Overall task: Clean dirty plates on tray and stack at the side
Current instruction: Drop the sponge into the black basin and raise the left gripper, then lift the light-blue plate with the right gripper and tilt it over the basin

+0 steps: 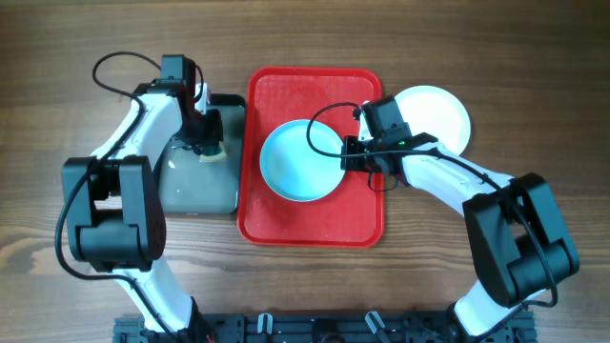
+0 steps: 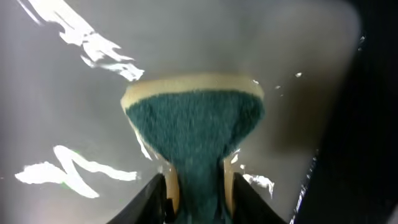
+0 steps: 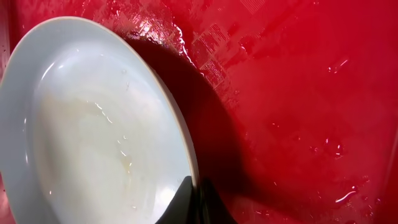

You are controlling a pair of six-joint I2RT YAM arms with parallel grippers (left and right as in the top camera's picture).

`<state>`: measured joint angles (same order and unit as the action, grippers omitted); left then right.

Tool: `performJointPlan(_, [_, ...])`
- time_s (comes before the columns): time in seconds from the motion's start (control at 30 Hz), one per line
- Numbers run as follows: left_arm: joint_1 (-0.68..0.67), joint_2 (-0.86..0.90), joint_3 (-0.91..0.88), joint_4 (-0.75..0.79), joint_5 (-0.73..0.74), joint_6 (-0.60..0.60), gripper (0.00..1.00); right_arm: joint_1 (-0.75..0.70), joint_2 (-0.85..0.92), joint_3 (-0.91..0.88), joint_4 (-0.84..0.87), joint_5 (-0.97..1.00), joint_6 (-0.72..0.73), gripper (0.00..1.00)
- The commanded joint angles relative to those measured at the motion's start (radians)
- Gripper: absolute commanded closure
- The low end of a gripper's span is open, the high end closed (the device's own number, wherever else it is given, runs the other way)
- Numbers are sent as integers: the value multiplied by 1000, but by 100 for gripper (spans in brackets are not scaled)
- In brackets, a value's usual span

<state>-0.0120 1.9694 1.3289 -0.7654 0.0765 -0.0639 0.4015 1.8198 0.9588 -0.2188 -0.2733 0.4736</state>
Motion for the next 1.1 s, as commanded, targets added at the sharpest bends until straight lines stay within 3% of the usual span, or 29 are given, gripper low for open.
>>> performJointPlan(0.0, [-2, -87, 85, -21, -5, 7, 68, 5, 16, -4, 9, -25, 0, 96])
performJointPlan(0.1, [-2, -143, 107, -18, -76, 3, 67, 5, 16, -4, 9, -25, 0, 96])
performJointPlan(0.13, [-2, -163, 109, -13, -114, 1, 63, 5, 16, -4, 9, -25, 1, 96])
performJointPlan(0.17, [-1, -187, 109, -2, -177, -21, 50, 5, 16, -4, 9, -25, 0, 96])
performJointPlan(0.3, [16, -214, 109, 20, -223, -73, 43, 5, 16, -4, 9, -25, 0, 96])
performJointPlan(0.33, [19, -214, 109, 18, -223, -75, 34, 5, 16, -4, 9, -25, 0, 96])
performJointPlan(0.37, [22, -214, 109, 17, -224, -75, 11, 5, 16, -4, 9, -25, 0, 95])
performJointPlan(0.47, [32, -214, 109, 37, -224, -76, 0, 5, 16, -4, 9, -24, 0, 94])
performJointPlan(0.5, [41, -213, 109, 49, -224, -76, 0, 5, 16, -4, 10, -23, 0, 94])
performJointPlan(0.63, [125, -213, 109, 102, -224, -79, 0, 5, 17, -4, 9, -16, 1, 76])
performJointPlan(0.83, [214, -213, 109, 107, -224, -79, 0, 5, 30, -4, 9, 22, 55, 74])
performJointPlan(0.97, [226, -213, 109, 107, -224, -78, 0, 5, 32, -4, 13, 21, 61, 83])
performJointPlan(1.07, [225, -213, 109, 107, -224, -79, 0, 5, 32, -4, 13, 21, 61, 96])
